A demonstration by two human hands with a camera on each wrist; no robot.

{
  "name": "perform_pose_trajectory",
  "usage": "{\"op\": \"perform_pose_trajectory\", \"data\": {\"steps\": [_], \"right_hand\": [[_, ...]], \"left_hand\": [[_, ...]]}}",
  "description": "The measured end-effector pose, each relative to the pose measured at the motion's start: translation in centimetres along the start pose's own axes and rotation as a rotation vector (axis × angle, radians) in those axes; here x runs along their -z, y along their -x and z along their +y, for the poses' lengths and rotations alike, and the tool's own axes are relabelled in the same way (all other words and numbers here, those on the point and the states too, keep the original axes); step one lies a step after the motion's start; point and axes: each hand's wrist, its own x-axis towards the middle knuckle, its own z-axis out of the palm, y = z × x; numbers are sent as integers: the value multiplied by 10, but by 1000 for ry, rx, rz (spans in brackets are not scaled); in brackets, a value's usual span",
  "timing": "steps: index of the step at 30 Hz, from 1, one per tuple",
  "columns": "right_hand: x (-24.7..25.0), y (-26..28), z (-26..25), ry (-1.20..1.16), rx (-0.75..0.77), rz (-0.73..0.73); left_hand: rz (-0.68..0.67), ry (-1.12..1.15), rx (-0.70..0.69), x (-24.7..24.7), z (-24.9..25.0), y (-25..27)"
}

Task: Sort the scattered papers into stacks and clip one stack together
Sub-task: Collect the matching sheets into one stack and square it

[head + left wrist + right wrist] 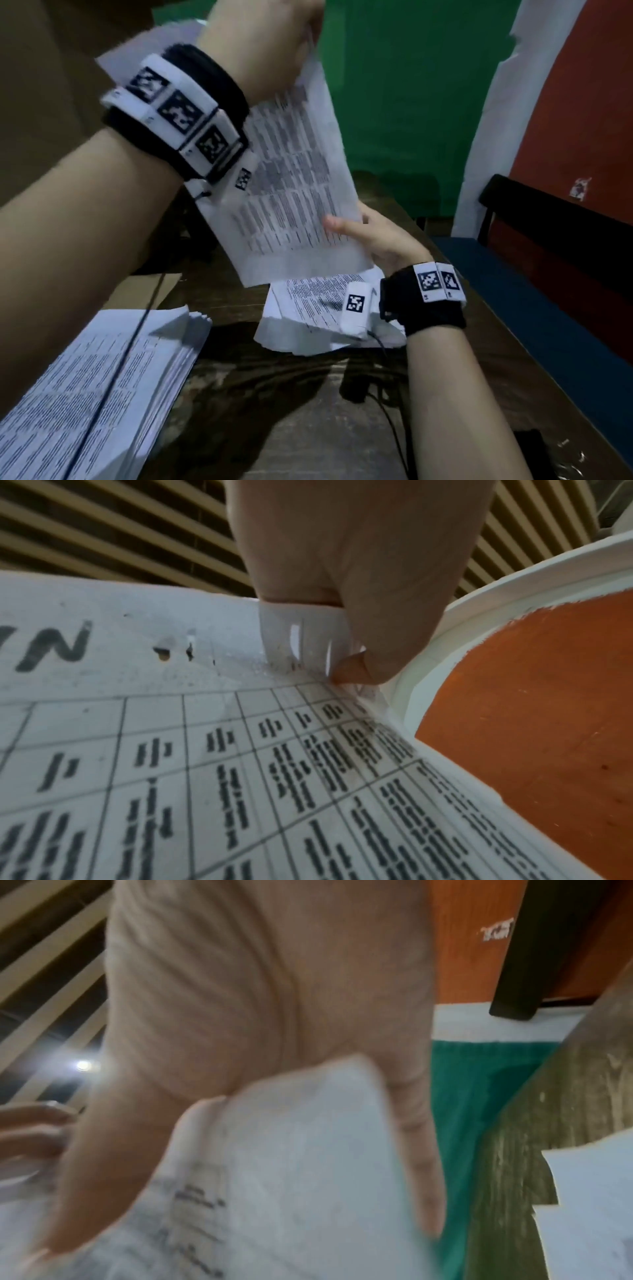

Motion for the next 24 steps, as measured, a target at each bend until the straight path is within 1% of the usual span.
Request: {"op": "perform_pose_trajectory", "data": {"steps": [1,2,4,6,7,8,11,12,13,14,16,18,20,21,23,24], "right_hand": [[-6,-3,0,16,-1,66],[-7,-7,4,50,-15,170],[0,-13,17,102,-91,390],[14,-9,31,89,-206,501],[20,-6,39,104,-274,532],[27,-2,47,143,-337,550],[35,4,72,287,-528,546],[34,2,81,288,-579,537],[33,1,86,271,-633,524],[32,-1,88,271,-678,498],[31,-2,86,338,-744,405],[31,-2,80,510,-779,288],[27,0,80,685,-808,173],[22,3,80,758,-808,134],[12,7,81,861,-808,110],[8,9,82,898,-782,123]], "left_hand": [[26,20,-36,-5,6,1],[75,89,-44,-12,11,4],[102,156,11,-37,14,14],[51,273,236,-68,1,30],[-16,356,378,-82,-3,44],[-116,447,524,-98,-5,61],[-571,709,926,-142,-1,112],[-680,773,1032,-154,2,128],[-755,811,1105,-165,4,143],[-820,829,1123,-176,6,155],[-947,828,1095,-193,14,172],[-1014,799,1063,-198,26,179],[-1023,759,1014,-199,38,181],[-1000,736,997,-197,43,181],[-963,676,952,-191,49,187],[-992,621,900,-188,51,193]]}}
